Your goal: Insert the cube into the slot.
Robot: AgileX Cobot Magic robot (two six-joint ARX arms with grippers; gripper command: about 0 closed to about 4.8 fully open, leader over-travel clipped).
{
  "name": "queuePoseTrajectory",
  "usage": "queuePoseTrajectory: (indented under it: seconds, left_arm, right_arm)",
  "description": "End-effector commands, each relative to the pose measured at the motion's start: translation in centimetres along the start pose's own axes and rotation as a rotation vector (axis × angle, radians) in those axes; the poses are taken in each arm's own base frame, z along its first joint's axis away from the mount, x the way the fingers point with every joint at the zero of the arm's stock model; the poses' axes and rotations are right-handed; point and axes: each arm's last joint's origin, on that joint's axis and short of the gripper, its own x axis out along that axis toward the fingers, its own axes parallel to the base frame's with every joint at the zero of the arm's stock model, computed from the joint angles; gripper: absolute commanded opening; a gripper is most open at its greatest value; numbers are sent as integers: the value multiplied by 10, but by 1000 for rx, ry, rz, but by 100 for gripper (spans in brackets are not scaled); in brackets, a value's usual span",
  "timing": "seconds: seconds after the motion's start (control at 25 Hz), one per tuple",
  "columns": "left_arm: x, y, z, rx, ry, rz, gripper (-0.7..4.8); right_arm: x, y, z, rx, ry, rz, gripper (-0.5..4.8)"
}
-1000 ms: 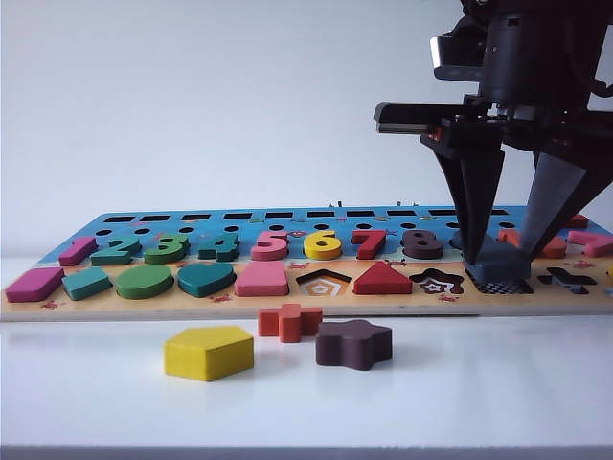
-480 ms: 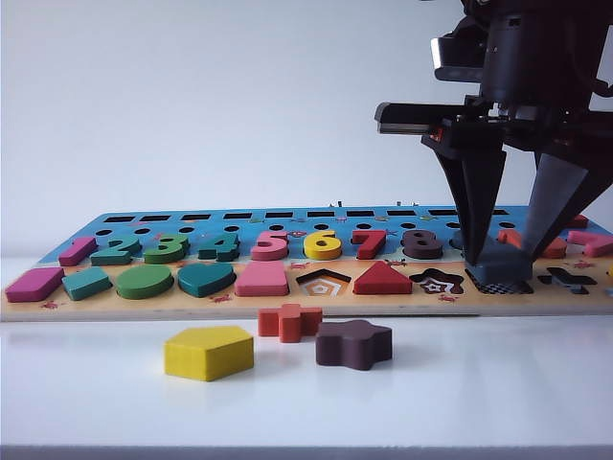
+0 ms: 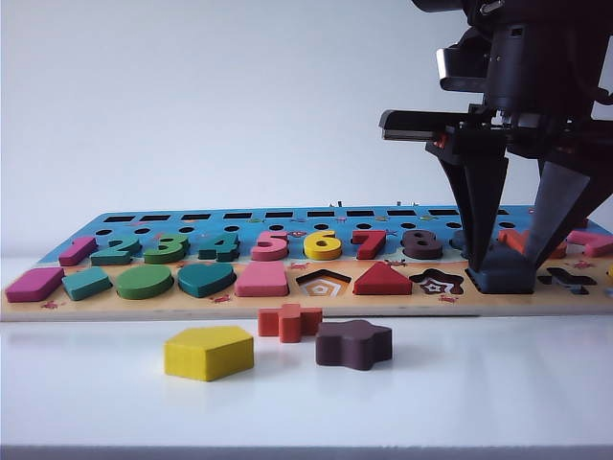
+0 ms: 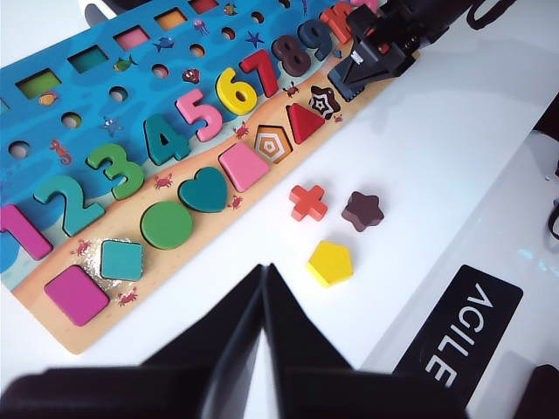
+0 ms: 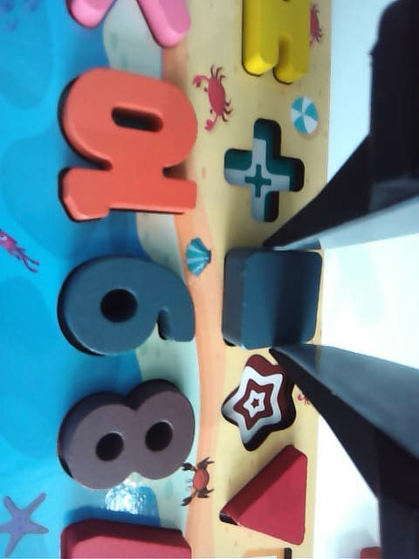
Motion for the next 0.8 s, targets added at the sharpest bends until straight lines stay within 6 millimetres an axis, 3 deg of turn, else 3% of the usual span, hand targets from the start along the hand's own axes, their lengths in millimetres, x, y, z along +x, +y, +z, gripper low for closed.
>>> queuePoseTrajectory:
  seconds: [0.04, 0.28, 0.44, 0.8]
  left_arm:
    - [-1, 0, 3, 8, -22, -6, 7]
    - [-1, 0, 3, 8, -22, -6, 7]
    - [-1, 0, 3, 7, -22, -6, 7]
    - [-1, 0, 3, 8, -22, -6, 7]
  right_arm:
    - [1, 2, 1, -3, -1, 19, 25]
    - [1, 1, 1, -13, -3, 16, 33]
    - [0, 3, 2, -23, -14, 29, 157]
    - [0, 3, 3, -23, -18, 32, 259]
